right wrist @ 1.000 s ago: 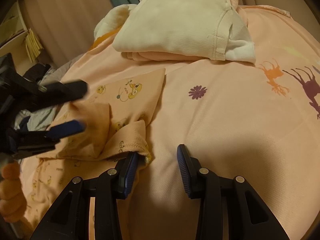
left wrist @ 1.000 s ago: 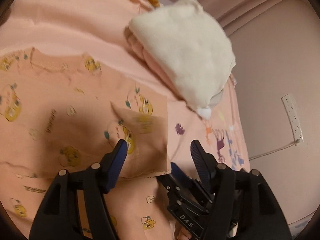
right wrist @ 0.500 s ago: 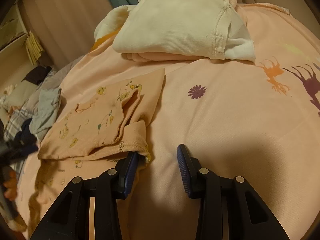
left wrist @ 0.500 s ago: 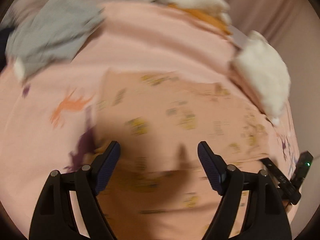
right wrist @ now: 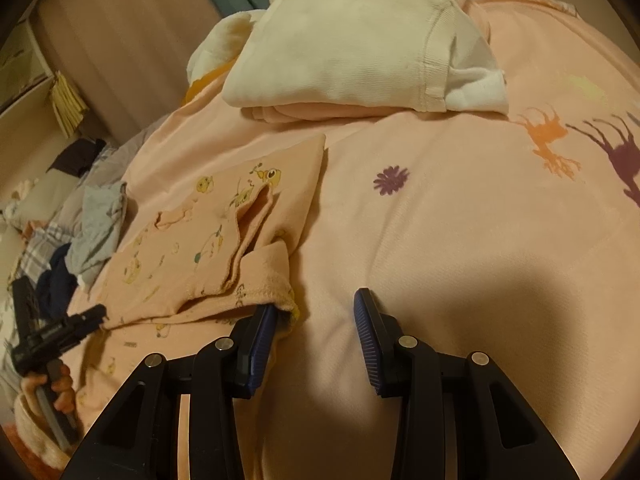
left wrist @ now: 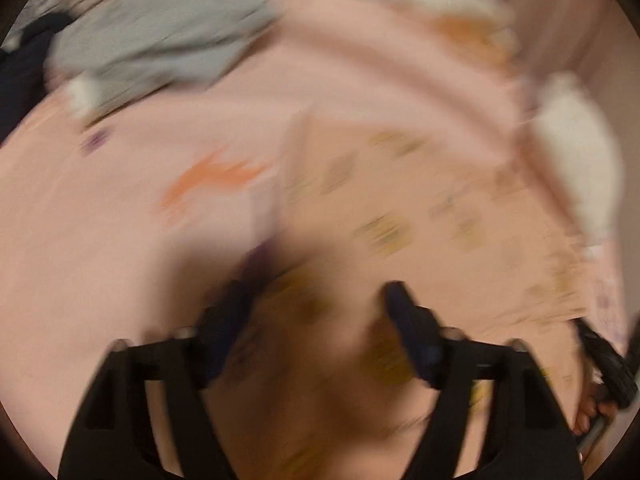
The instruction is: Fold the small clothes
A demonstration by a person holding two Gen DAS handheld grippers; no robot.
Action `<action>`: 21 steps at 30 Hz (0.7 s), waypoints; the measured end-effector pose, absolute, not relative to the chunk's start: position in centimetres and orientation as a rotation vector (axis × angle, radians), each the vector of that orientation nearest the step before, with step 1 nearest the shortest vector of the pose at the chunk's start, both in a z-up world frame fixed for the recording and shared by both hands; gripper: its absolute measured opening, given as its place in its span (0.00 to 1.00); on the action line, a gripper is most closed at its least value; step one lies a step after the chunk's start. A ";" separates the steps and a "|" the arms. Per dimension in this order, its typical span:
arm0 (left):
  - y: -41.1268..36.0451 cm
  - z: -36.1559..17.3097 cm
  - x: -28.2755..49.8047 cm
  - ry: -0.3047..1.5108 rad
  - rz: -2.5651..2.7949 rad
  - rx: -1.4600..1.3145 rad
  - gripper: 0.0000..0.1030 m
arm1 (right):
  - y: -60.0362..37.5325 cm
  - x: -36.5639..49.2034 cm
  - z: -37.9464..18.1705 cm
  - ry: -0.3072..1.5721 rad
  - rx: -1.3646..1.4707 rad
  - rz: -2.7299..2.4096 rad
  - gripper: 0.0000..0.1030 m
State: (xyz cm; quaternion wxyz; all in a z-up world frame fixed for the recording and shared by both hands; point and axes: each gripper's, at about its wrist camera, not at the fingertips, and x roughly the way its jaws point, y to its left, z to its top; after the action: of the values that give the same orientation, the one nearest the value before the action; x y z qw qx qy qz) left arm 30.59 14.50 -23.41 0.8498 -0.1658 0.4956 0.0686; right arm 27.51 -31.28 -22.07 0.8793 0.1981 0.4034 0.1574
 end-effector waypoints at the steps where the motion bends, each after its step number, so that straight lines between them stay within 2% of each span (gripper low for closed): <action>1: 15.2 -23.3 29.4 1.097 0.122 -0.368 0.76 | -31.4 26.9 -21.9 0.862 0.404 0.333 0.37; 2: 15.4 -23.2 28.1 1.112 0.071 -0.394 0.76 | -31.5 26.3 -21.7 0.886 0.396 0.338 0.38; 4: 15.5 -22.9 24.8 1.146 -0.043 -0.431 0.78 | -32.0 24.1 -21.4 0.937 0.417 0.391 0.50; 5: 15.4 -22.8 22.9 1.160 -0.101 -0.447 0.78 | -32.3 23.1 -21.5 0.957 0.447 0.439 0.62; 6: 15.4 -22.8 20.8 1.165 -0.137 -0.477 0.80 | -32.6 22.1 -21.6 0.972 0.479 0.488 0.67; 13: 15.8 -22.9 13.2 1.114 -0.125 -0.612 0.81 | -35.5 16.2 -22.9 1.021 0.705 0.563 0.67; 21: 13.9 -22.5 9.5 1.118 -0.141 -0.632 0.81 | -33.6 12.3 -21.8 1.100 0.596 0.519 0.67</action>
State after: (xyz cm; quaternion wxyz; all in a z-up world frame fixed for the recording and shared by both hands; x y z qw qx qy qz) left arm 9.45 13.88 -22.53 0.7986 -0.2945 0.5209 -0.0655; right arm 12.33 -33.63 -21.82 0.7793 0.2756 0.5090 0.2403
